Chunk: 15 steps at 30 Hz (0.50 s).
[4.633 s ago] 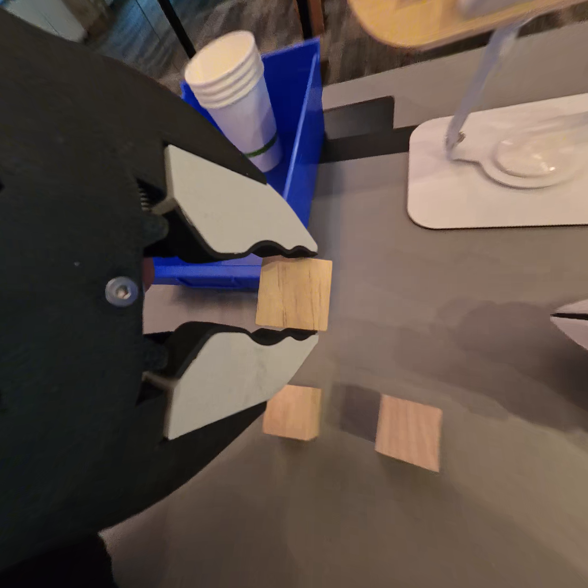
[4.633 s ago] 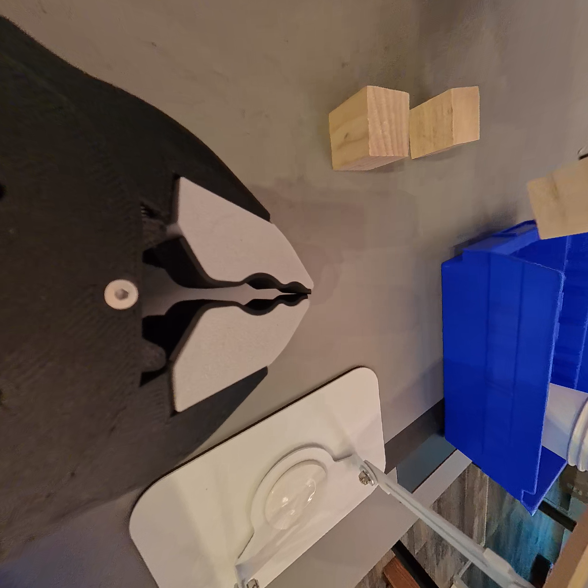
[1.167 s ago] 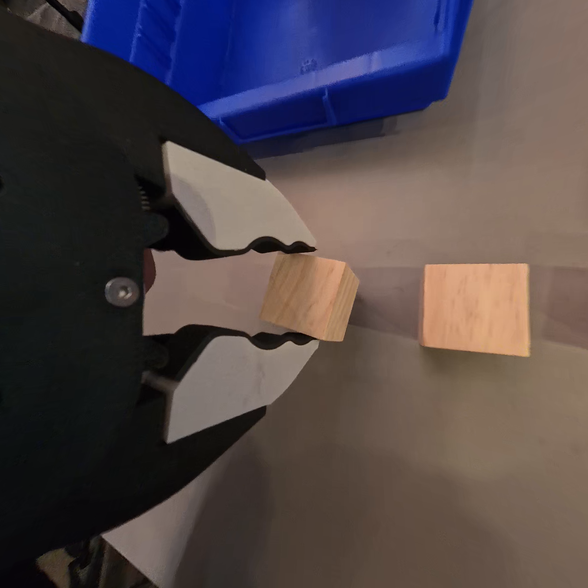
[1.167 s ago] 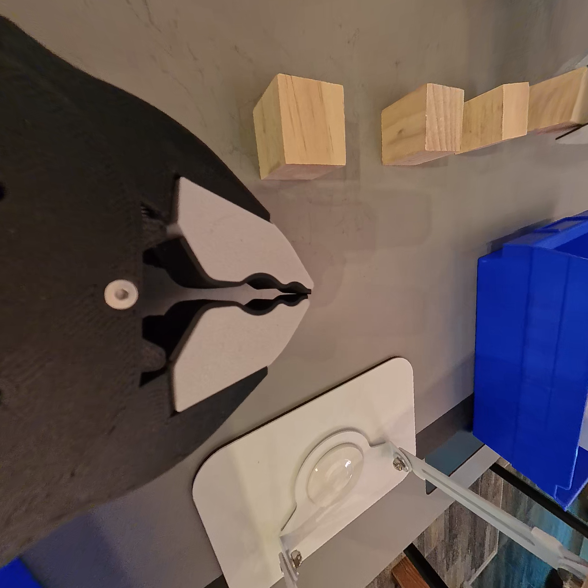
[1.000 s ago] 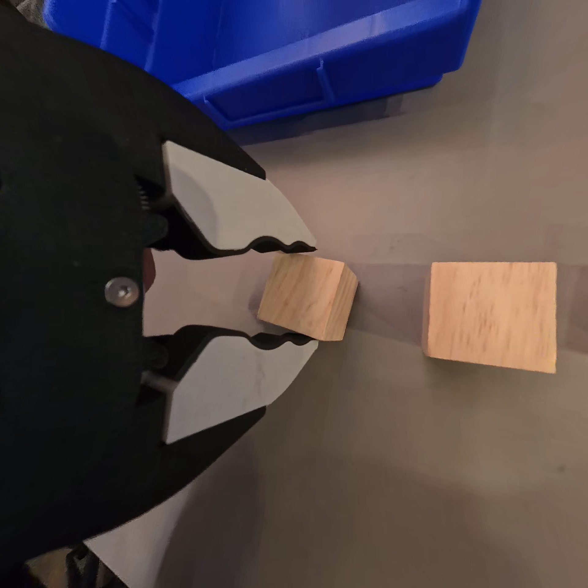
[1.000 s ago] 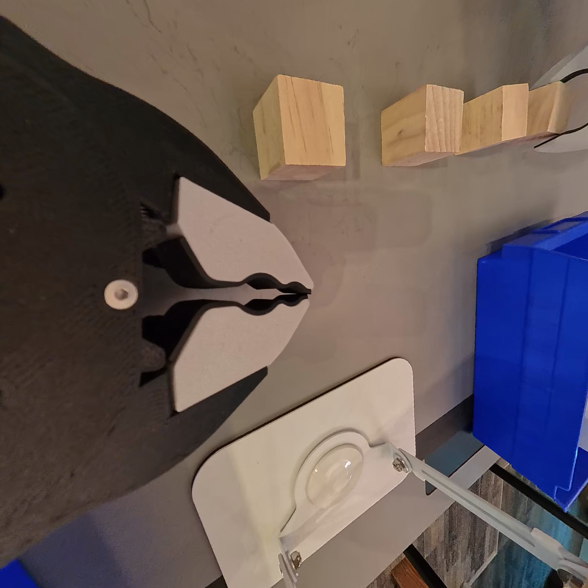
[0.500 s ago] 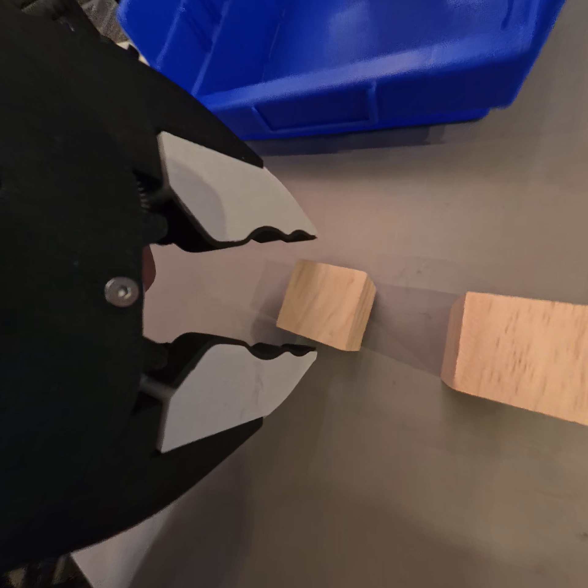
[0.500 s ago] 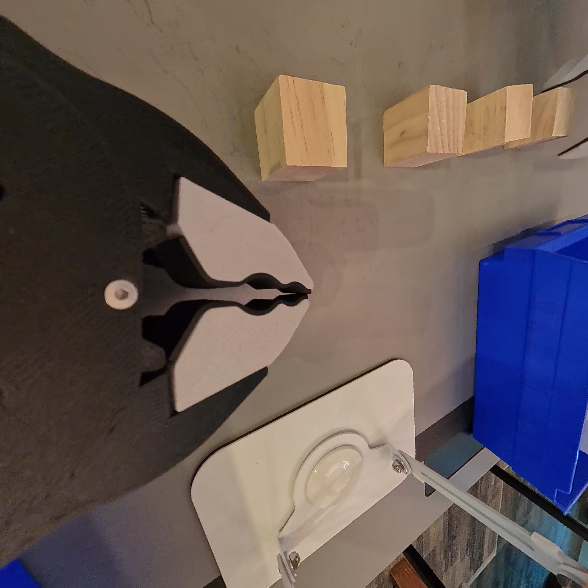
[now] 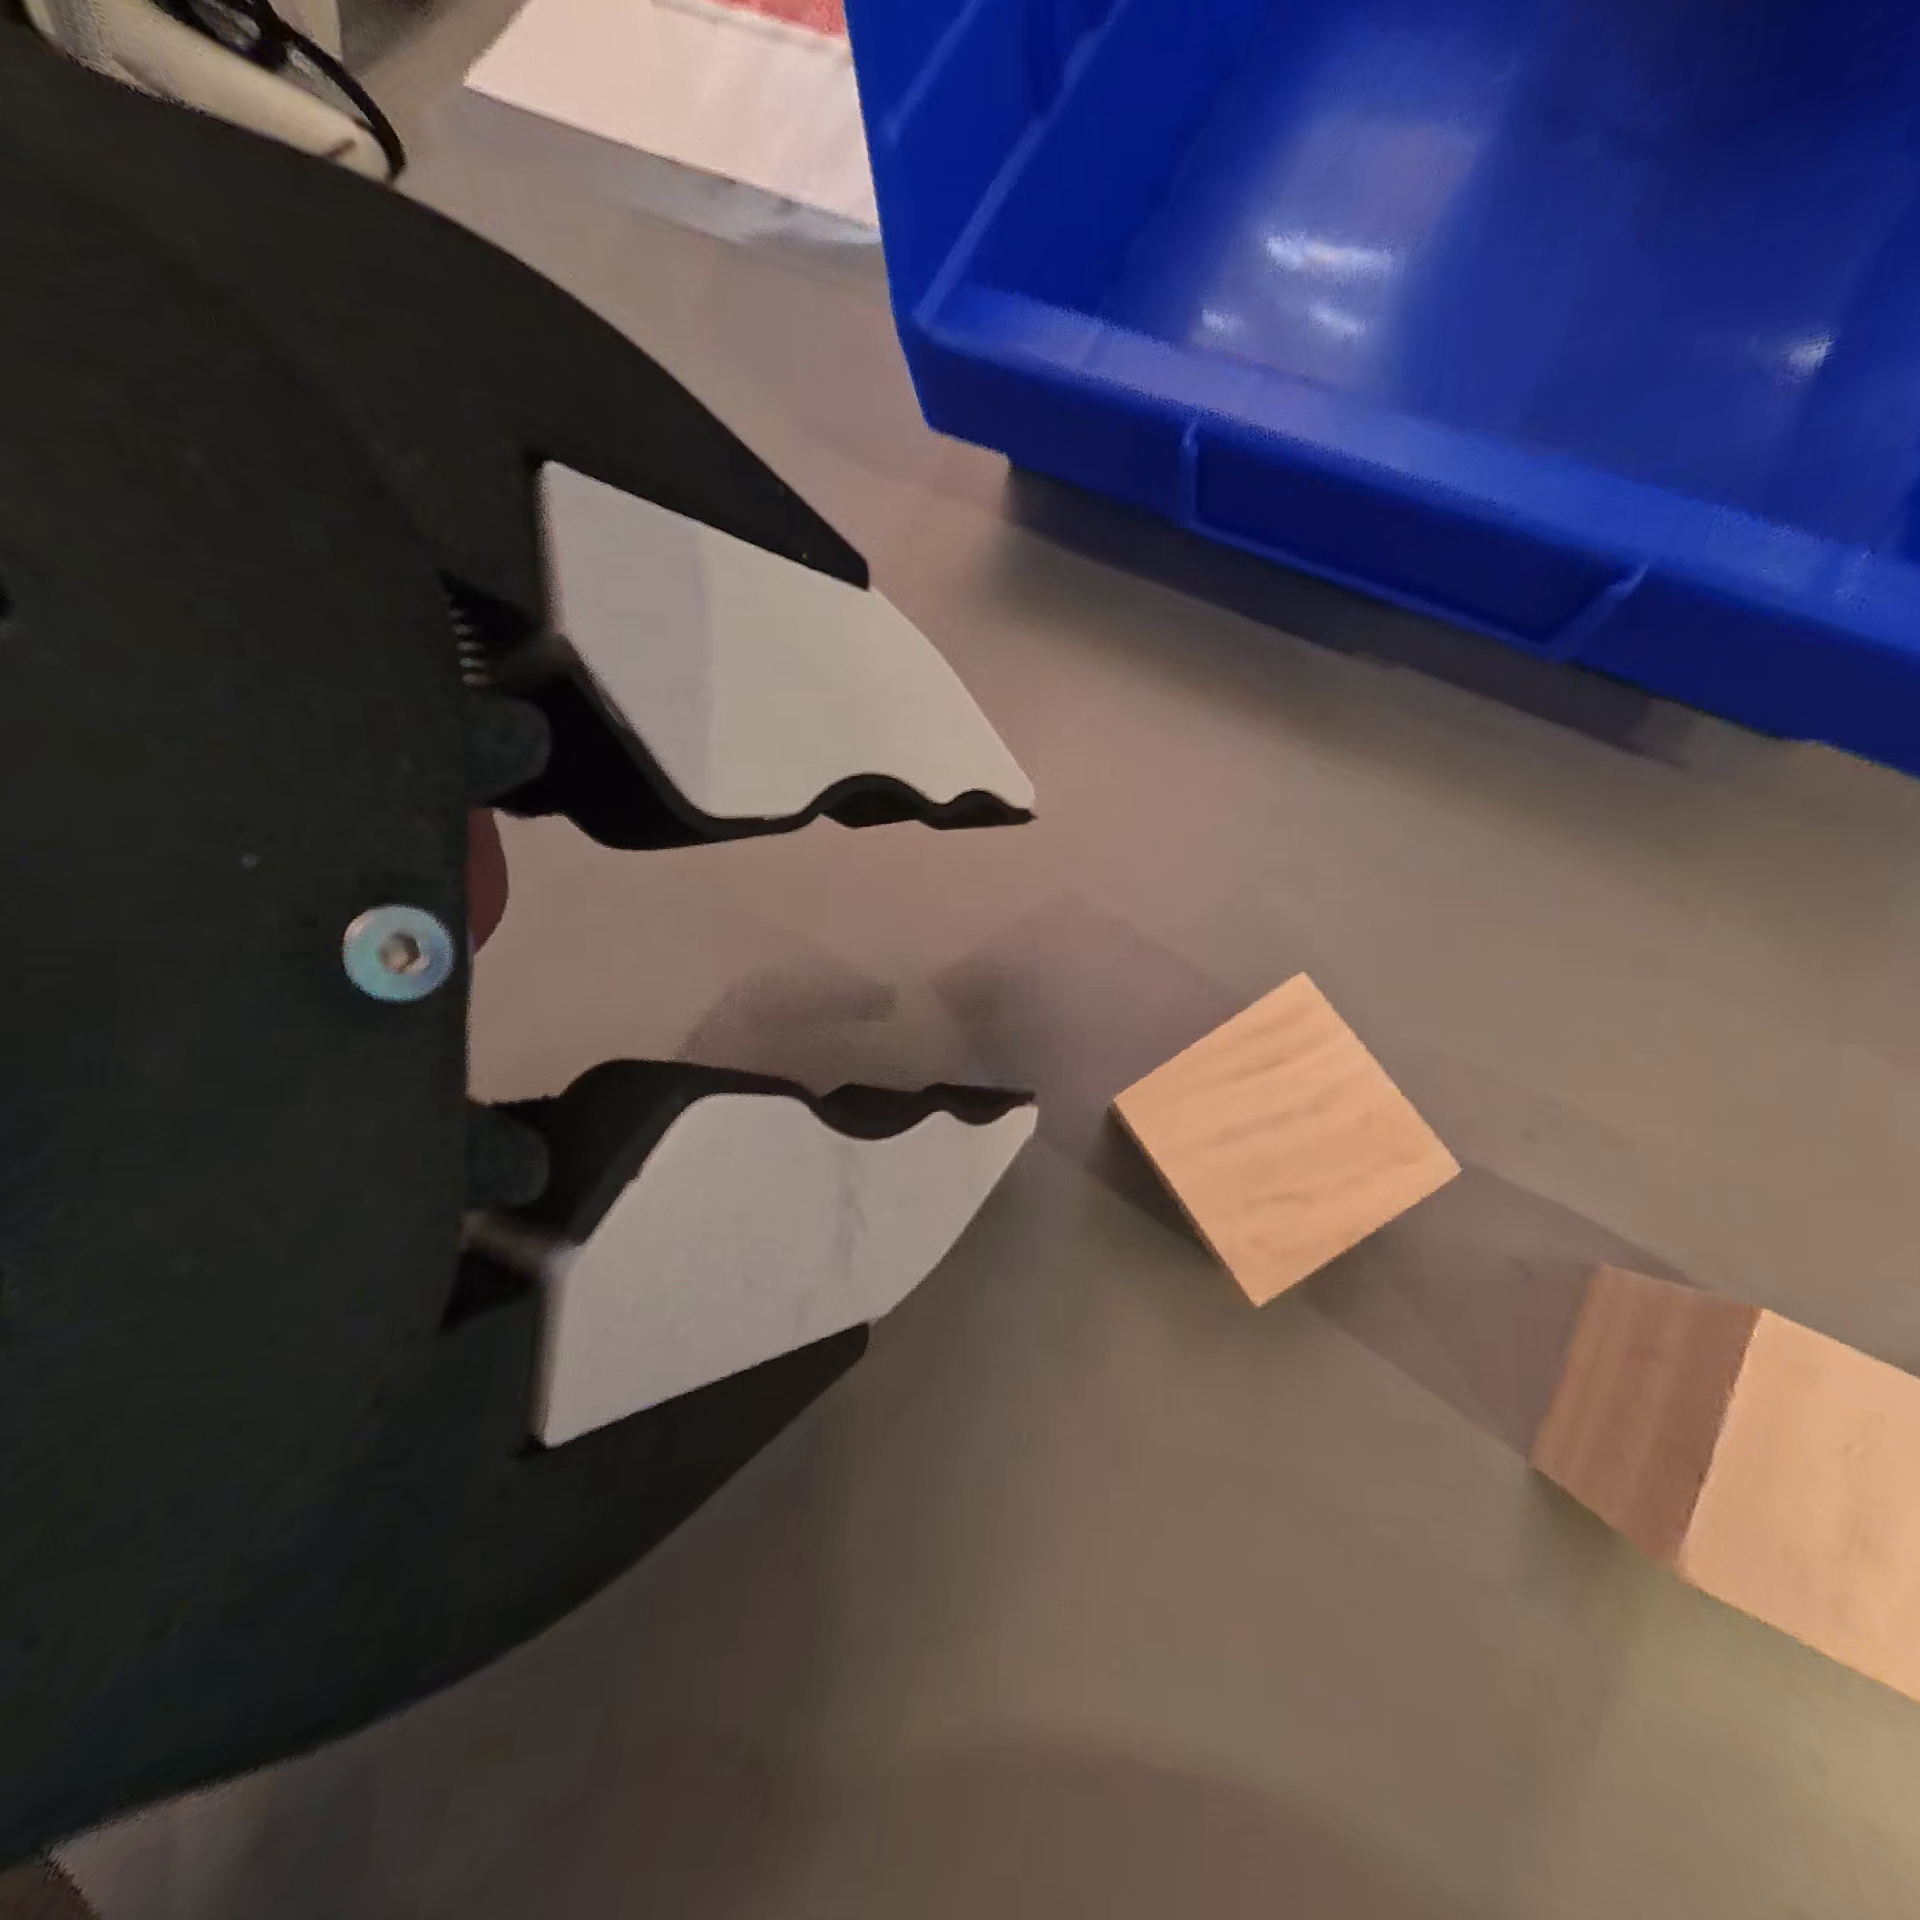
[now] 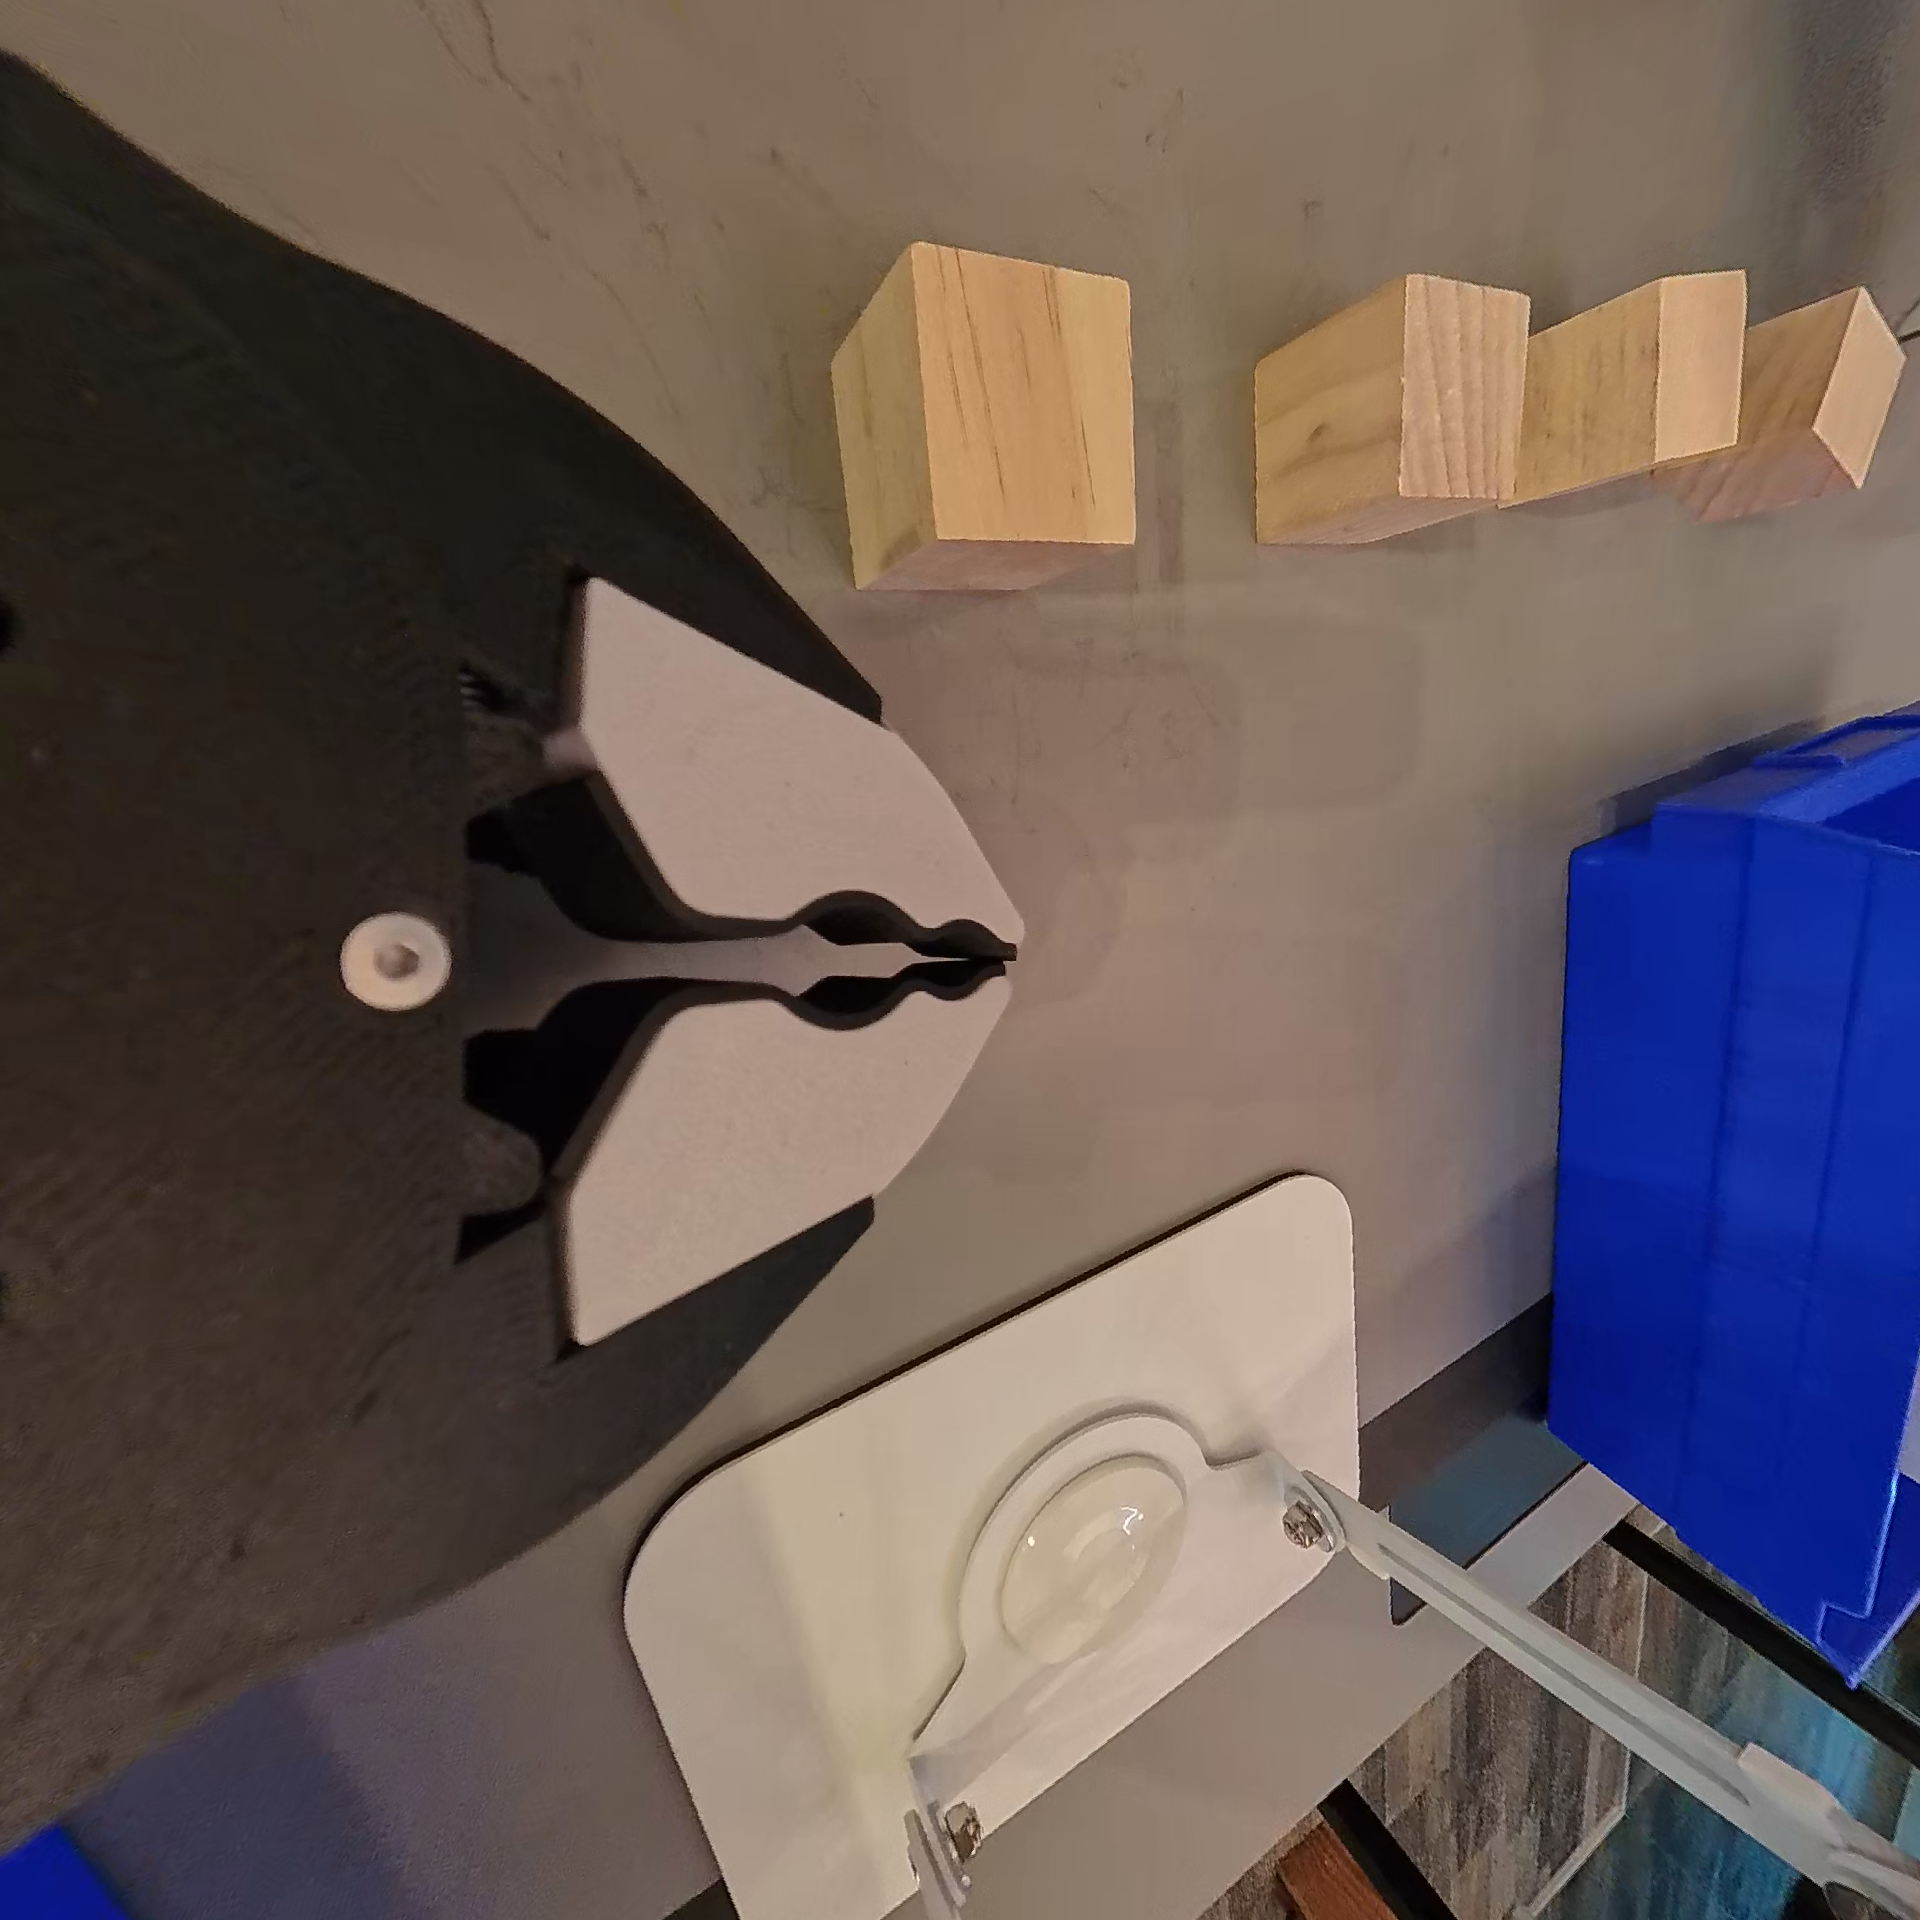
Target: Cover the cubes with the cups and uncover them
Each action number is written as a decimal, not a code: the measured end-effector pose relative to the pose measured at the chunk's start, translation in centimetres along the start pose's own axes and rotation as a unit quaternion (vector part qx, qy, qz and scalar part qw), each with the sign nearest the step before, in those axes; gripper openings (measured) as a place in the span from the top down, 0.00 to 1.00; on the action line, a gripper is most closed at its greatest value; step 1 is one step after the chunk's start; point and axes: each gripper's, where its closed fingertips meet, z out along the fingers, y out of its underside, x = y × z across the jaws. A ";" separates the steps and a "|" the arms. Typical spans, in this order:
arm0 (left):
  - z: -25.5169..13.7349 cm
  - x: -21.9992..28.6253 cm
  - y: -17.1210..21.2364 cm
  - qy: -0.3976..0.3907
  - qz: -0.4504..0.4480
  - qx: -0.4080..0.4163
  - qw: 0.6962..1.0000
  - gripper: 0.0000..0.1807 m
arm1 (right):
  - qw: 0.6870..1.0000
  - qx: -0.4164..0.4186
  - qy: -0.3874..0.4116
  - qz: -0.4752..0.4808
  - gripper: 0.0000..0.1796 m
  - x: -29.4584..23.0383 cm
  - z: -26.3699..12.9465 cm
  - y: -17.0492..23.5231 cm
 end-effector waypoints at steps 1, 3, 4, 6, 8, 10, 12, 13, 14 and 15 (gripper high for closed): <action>0.2 0.3 0.0 0.007 -0.001 0.001 1.000 0.74 | 1.000 0.000 0.000 0.000 1.00 0.0 0.0 0.0; 0.4 0.9 -0.4 0.013 0.004 0.007 1.000 0.73 | 1.000 -0.002 0.000 -0.001 1.00 0.0 0.0 0.0; 0.4 1.2 -1.0 0.017 0.006 0.014 1.000 0.72 | 1.000 -0.002 0.000 -0.002 1.00 0.0 0.0 0.0; 0.5 1.6 -2.1 0.019 0.010 0.021 1.000 0.71 | 1.000 -0.002 0.000 -0.002 1.00 0.0 0.0 0.0; 0.7 1.8 -2.8 0.013 0.018 0.012 1.000 0.69 | 1.000 -0.001 0.000 -0.001 1.00 0.0 0.0 0.0; 0.9 2.0 -3.5 0.012 0.015 0.015 1.000 0.68 | 1.000 -0.001 -0.001 -0.002 1.00 -0.1 0.0 0.0; 1.2 2.0 -3.9 0.009 0.001 0.016 1.000 0.68 | 1.000 -0.002 -0.001 -0.002 1.00 -0.1 0.0 0.0; 1.4 2.1 -3.9 0.011 0.000 0.012 1.000 0.68 | 1.000 -0.002 -0.001 -0.003 1.00 -0.1 0.0 0.0; 1.7 2.4 -3.7 0.015 0.006 0.003 1.000 0.68 | 1.000 -0.002 -0.002 -0.003 1.00 -0.1 0.0 0.0; 2.0 2.5 -3.5 0.015 0.011 -0.004 1.000 0.68 | 1.000 -0.002 -0.002 -0.003 1.00 -0.1 0.0 0.0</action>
